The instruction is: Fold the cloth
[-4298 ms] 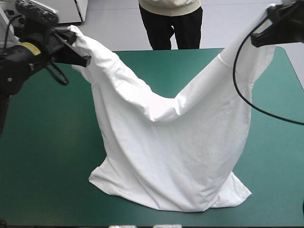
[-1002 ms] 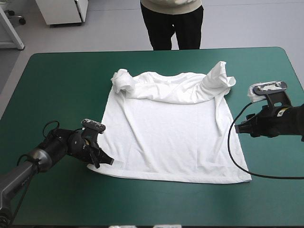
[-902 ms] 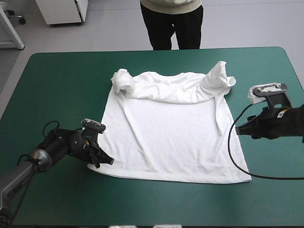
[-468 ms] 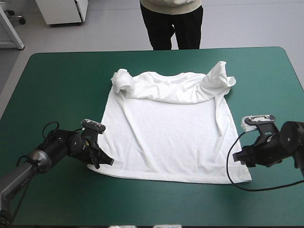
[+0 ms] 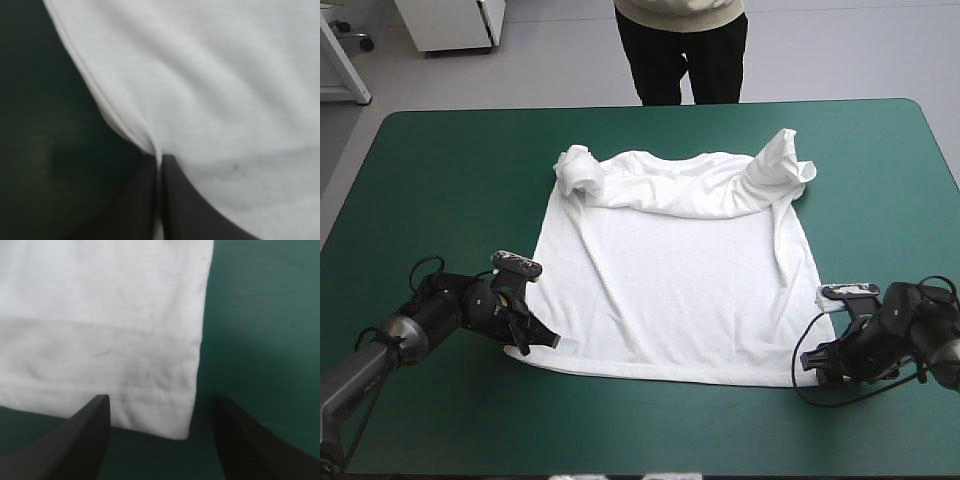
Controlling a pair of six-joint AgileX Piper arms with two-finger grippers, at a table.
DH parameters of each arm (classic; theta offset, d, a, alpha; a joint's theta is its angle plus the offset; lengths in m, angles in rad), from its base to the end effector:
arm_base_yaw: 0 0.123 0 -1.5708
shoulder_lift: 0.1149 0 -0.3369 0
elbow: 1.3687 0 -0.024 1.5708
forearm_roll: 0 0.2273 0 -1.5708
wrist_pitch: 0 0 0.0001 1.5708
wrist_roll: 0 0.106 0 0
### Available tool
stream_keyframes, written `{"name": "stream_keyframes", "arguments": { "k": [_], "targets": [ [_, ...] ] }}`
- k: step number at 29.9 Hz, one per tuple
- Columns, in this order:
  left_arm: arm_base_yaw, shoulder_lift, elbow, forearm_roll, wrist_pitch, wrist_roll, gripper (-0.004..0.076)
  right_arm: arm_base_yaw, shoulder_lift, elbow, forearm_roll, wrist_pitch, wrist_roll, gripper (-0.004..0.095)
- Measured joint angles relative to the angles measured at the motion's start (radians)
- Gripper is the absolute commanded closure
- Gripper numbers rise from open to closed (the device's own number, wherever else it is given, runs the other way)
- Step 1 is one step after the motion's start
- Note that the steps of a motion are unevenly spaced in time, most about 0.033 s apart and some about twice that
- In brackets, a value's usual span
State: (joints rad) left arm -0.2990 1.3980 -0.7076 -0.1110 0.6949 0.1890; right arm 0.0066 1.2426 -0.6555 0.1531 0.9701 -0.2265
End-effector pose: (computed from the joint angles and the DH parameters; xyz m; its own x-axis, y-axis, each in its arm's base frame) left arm 0.1985 -0.0691 0.2484 -0.8823 0.3799 -0.2778 0.4057 0.9131 -0.0397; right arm 0.1506 0.0143 0.2598 -0.9819 -0.1444 -0.1225 -0.1580 0.9814 0.1091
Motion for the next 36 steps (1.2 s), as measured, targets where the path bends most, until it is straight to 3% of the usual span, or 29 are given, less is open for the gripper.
{"name": "stream_keyframes", "arguments": {
  "k": [5, 8, 20, 25, 30, 36],
  "targets": [
    [0.0, 0.0, 0.003, 0.0, -0.008, 0.0, 0.0733, 0.0, 0.071, -0.021, -0.022, 0.02, 0.006, 0.0644],
    [0.0, 0.0, 0.004, 0.001, -0.008, 0.0, 0.0733, -0.003, 0.093, -0.033, -0.053, 0.032, -0.013, 0.0907],
    [0.0, -0.008, 0.009, 0.002, -0.023, 0.0, 0.0733, -0.01, 0.088, -0.038, -0.026, 0.02, -0.094, 0.0925],
    [-0.001, -0.059, 0.018, 0.005, -0.044, -0.001, 0.0733, -0.006, 0.005, -0.05, 0.101, -0.073, -0.098, 0.0925],
    [-0.001, -0.149, -0.057, 0.027, -0.033, -0.007, 0.0733, -0.005, -0.134, -0.183, 0.14, -0.073, -0.098, 0.0925],
    [-0.001, -0.268, -0.268, 0.072, -0.026, -0.008, 0.0733, -0.005, -0.23, -0.424, 0.15, -0.059, -0.1, 0.0925]
  ]
}}
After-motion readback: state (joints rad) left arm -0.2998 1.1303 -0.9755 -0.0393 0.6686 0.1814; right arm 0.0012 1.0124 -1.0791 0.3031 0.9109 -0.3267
